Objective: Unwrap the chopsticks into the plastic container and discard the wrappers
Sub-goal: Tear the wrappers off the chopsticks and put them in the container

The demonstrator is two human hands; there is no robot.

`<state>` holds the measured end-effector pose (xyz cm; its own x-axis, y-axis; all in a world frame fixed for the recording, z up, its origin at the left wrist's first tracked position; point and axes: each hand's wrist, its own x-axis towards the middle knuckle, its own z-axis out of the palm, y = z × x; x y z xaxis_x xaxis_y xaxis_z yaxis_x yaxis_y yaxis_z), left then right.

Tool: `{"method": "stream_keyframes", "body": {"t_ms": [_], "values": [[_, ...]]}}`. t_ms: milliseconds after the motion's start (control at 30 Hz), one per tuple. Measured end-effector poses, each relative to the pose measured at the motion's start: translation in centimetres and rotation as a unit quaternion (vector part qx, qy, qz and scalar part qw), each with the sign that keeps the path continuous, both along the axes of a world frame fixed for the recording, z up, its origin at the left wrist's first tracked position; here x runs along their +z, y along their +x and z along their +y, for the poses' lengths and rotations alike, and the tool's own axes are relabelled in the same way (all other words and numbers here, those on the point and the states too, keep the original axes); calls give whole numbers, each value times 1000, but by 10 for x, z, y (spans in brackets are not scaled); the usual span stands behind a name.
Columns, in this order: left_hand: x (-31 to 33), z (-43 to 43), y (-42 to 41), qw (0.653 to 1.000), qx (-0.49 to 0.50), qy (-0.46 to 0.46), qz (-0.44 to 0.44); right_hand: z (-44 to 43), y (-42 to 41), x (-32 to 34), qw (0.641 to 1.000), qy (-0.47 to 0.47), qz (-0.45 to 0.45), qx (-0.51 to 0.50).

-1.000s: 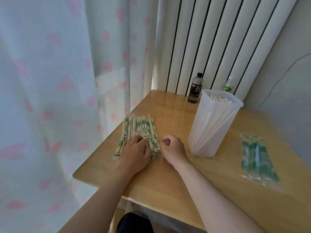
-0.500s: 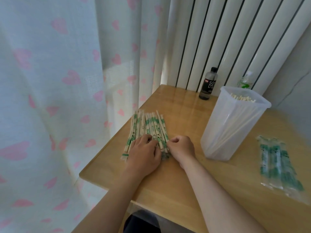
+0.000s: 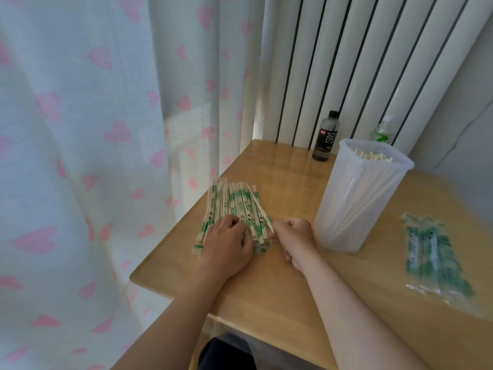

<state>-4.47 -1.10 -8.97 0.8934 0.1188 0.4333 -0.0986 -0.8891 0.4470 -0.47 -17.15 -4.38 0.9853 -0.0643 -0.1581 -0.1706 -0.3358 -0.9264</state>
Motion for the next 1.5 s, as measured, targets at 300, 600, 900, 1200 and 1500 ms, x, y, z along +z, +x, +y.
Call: {"method": "stream_keyframes", "body": {"t_ms": [300, 600, 900, 1200, 1500], "values": [[14, 0, -8, 998, -19, -46, 33, -38, -24, 3, 955, 287, 51, 55], [27, -26, -6, 972, -65, 192, -120, -93, -49, 23, 936, 305, 94, 146], [70, -80, -5, 961, -231, 154, -18, -138, -64, 43, 814, 554, 70, 159], [98, -126, -6, 970, -198, 81, 117, -131, -59, 54, 916, 393, -69, 25], [107, -131, -3, 970, -193, 89, 116, -132, -60, 63, 908, 407, -81, -61]]}}
